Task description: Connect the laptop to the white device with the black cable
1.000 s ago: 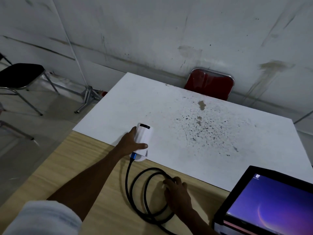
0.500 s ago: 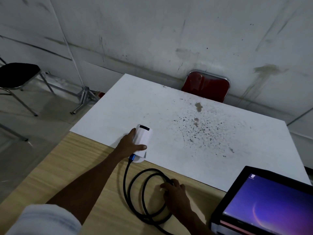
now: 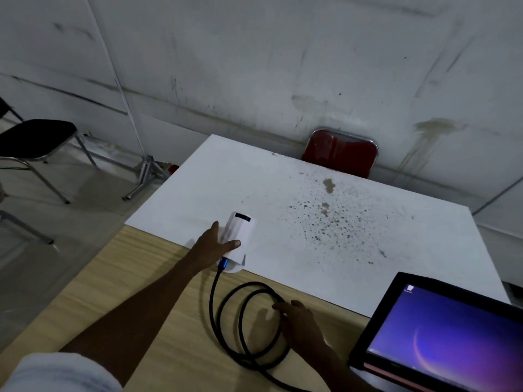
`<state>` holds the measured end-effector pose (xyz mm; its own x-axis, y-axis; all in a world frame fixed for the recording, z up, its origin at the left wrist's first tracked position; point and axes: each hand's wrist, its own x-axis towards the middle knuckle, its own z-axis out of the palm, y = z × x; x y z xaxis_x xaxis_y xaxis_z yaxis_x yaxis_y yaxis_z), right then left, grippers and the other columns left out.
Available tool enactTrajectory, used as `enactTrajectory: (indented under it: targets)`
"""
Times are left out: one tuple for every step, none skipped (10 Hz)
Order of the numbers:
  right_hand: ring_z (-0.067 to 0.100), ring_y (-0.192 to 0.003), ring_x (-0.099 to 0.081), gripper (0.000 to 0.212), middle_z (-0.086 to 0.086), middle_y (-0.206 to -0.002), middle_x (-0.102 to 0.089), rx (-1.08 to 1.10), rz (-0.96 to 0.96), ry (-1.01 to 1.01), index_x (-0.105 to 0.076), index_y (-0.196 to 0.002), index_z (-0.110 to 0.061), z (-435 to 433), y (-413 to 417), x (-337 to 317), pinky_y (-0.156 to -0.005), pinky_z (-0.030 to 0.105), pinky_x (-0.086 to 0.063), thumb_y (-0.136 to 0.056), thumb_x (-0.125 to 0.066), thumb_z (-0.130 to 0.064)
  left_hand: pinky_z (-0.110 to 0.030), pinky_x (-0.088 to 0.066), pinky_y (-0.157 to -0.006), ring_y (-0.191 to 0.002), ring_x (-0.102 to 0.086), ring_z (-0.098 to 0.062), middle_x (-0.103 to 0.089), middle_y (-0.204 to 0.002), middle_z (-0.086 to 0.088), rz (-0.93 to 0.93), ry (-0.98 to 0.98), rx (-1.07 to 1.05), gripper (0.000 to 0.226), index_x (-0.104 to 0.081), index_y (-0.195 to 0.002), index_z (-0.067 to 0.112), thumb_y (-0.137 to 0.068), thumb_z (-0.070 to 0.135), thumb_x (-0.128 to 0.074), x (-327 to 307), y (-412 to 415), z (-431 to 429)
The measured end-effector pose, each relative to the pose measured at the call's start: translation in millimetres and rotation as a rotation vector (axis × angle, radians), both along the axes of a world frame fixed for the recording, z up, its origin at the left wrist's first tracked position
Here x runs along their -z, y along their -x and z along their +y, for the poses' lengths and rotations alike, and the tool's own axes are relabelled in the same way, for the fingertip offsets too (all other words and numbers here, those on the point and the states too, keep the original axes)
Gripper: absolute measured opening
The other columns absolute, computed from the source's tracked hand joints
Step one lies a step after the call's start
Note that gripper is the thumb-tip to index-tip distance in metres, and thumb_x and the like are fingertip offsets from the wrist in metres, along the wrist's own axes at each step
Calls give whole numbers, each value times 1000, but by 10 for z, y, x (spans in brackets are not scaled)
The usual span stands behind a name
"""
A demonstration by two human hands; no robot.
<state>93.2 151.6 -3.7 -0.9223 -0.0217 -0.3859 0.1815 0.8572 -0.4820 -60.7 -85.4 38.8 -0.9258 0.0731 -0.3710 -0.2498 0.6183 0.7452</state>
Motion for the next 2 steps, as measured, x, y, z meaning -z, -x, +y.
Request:
enactTrajectory:
  targets:
    - [29,-112,-57,35,9,-123,-58,-28,68,-30,-56,-129,-29,78,-26,-154,-91,35,-49,-98,-42,-19,-42,-28,-116,-146,-28,-30,-22,-162,-12,36,12,-7,94,-9,-154,15,-87,51,-64,-212,-132,-7]
    - [27,-118,-54,33,7,-126,-57,-1,122,-17,-56,-129,-25,134,-111,-399,-95,33,-46,-98,-44,-22,-40,-31,-114,-144,-31,-29,-27,-160,-12,73,58,25,85,-16,-153,14,-90,47,-62,-486,-342,17]
